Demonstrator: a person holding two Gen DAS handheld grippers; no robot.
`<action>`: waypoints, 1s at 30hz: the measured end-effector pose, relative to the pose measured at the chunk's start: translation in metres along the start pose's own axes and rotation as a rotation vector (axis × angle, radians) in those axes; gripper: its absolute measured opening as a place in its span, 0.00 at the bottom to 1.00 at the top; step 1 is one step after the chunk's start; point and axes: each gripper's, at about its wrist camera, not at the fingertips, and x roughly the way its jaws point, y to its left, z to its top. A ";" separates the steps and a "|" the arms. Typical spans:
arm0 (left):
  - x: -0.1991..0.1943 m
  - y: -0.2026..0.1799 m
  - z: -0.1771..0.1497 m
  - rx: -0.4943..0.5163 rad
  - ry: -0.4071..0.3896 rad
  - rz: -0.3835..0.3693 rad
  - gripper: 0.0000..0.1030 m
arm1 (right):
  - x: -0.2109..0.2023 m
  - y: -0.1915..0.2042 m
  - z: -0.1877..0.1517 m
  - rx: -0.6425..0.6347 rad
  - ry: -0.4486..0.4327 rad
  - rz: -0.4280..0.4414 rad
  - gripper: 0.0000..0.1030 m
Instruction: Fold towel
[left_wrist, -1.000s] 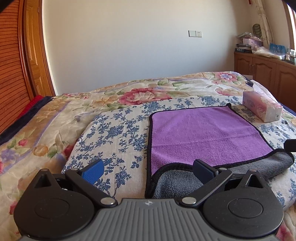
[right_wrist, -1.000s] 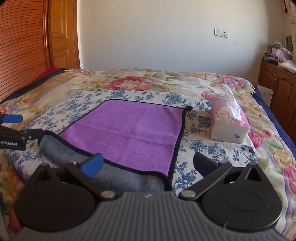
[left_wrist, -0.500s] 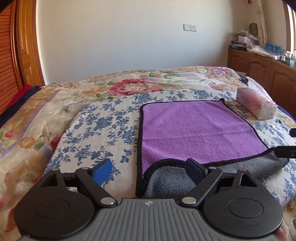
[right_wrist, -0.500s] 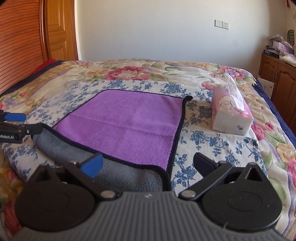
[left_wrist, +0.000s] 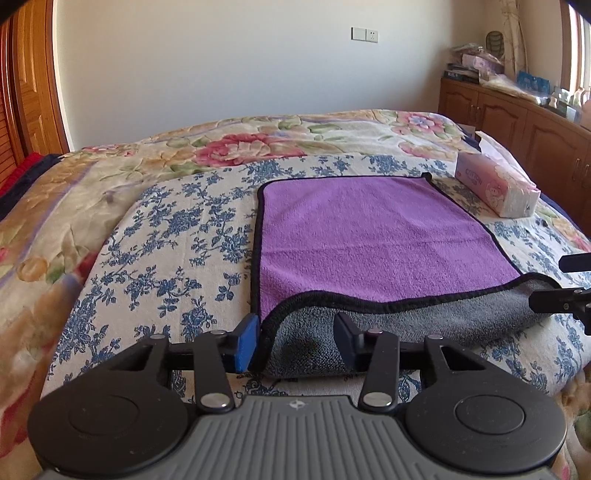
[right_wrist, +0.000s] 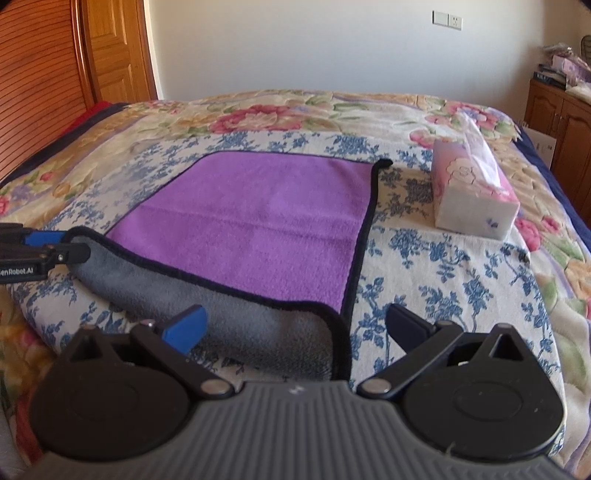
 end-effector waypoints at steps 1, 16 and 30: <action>0.001 0.000 0.000 -0.004 0.005 0.001 0.47 | 0.001 0.000 0.000 0.004 0.006 0.004 1.00; 0.007 0.000 -0.004 -0.010 0.023 0.002 0.41 | 0.007 -0.006 -0.003 0.056 0.071 0.034 0.77; 0.008 0.000 -0.005 -0.001 0.033 0.009 0.38 | 0.003 -0.015 0.001 0.120 0.084 0.095 0.49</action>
